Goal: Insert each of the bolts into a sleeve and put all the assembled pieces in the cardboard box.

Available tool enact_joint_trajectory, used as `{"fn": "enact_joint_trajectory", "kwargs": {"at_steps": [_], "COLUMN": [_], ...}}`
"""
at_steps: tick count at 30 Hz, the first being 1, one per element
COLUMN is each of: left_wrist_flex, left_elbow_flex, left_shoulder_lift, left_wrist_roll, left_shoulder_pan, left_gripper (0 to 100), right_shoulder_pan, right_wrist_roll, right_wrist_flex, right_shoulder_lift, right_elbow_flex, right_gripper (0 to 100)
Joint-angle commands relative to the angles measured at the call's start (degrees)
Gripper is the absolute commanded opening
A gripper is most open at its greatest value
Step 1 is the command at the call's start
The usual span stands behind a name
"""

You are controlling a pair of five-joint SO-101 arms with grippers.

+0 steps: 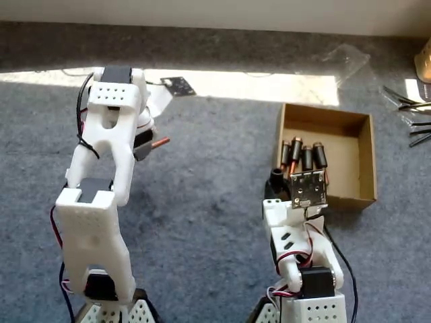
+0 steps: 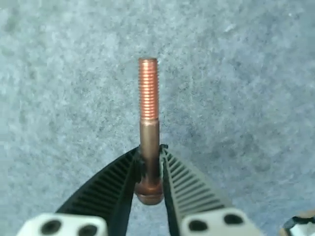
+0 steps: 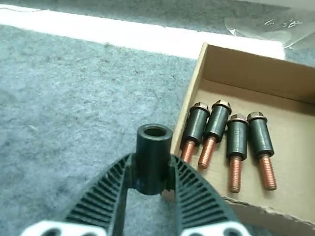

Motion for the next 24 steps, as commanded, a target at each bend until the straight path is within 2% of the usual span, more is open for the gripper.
{"fn": "enact_joint_trajectory", "kwargs": {"at_steps": [1,2,4,16,20,24], "left_wrist_flex": [0.35,0.26,0.26,-0.09,-5.80,-7.03], "left_elbow_flex": [5.41,7.60,10.77,11.65,12.18,13.76], "left_shoulder_lift": [-4.09,-4.09,-4.09,-4.09,-4.00,-4.00], "left_wrist_roll": [-22.42,-28.84,-35.25,-35.78,-35.69,-35.69], "left_shoulder_pan": [0.22,0.31,1.45,5.93,6.20,6.46], "left_gripper": [1,1,1,1,1,1], "right_shoulder_pan": [0.57,0.57,0.57,0.57,0.57,0.57], "right_wrist_roll": [0.09,0.09,0.09,0.09,0.09,0.09], "right_wrist_flex": [-1.89,-1.89,-1.89,-1.89,-1.89,-1.89], "right_shoulder_lift": [-0.57,-0.57,-0.57,-0.57,-0.57,-0.57], "right_elbow_flex": [-0.92,-0.84,-0.84,-0.84,-0.84,-0.84], "right_gripper": [0.5,0.5,0.5,0.5,0.5,0.5]}}
